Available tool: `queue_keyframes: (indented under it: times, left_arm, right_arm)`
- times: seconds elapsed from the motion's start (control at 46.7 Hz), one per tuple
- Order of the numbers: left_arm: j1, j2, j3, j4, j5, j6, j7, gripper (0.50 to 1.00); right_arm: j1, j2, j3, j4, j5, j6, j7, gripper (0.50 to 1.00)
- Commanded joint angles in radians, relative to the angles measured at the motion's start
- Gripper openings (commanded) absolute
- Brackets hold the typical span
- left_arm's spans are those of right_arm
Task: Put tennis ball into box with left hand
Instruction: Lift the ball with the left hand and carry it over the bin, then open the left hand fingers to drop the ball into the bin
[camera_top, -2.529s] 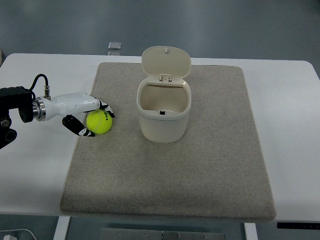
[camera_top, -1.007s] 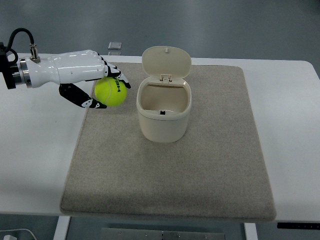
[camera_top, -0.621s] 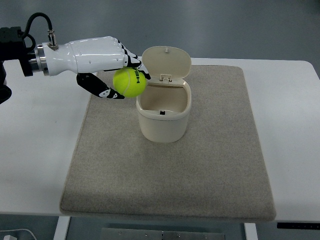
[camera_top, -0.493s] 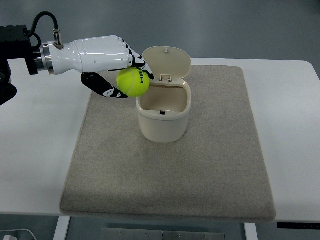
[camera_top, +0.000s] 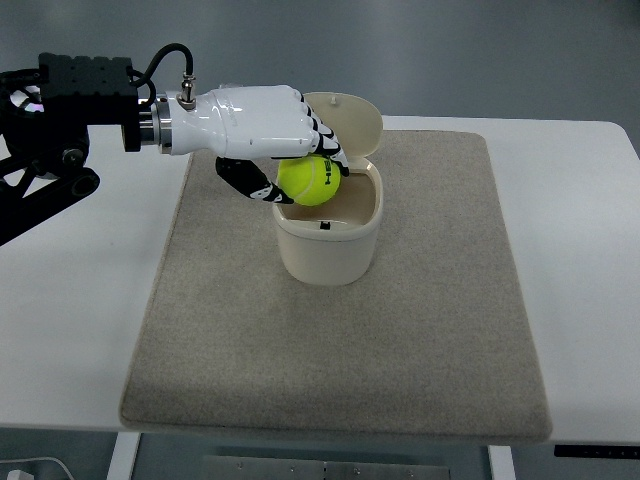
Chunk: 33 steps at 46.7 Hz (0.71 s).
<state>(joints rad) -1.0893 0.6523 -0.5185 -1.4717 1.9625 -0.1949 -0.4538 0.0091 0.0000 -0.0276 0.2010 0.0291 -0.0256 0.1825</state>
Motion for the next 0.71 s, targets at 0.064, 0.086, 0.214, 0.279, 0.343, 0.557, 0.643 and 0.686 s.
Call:
queue_keyframes:
  times: [0.064,0.086,0.214,0.279,0.343,0.557,0.643,0.686]
  left_arm:
    - [-0.004,-0.034,0.0,0.017,0.038,0.0,0.001,0.5]
    - [-0.004,-0.039,0.0,0.024,0.045,0.0,0.001,0.5]
    - [0.0,-0.063,0.0,0.051,0.101,0.002,0.001,0.5]
    - [0.0,-0.08,0.0,0.067,0.118,0.002,0.001,0.5]
    - [-0.001,-0.092,0.0,0.076,0.128,0.002,0.001,0.5]
    - [0.003,-0.109,0.0,0.082,0.13,0.003,0.001,0.5]
    - [0.005,-0.109,0.0,0.082,0.128,0.005,0.001,0.5]
    - [0.005,-0.109,0.0,0.082,0.127,0.005,0.001,0.573]
  right_arm:
    - [0.0,0.0,0.0,0.0,0.0,0.001,0.0,0.938]
    - [0.0,0.0,0.0,0.0,0.0,0.001,0.0,0.938]
    - [0.0,0.0,0.0,0.0,0.0,0.0,0.0,0.938]
    - [0.0,0.0,0.0,0.0,0.0,0.001,0.0,0.938]
    - [0.0,0.0,0.0,0.0,0.0,0.0,0.0,0.938]
    - [0.0,0.0,0.0,0.0,0.0,0.0,0.0,0.94]
    - [0.0,0.0,0.0,0.0,0.0,0.001,0.0,0.938]
    - [0.0,0.0,0.0,0.0,0.0,0.001,0.0,0.938]
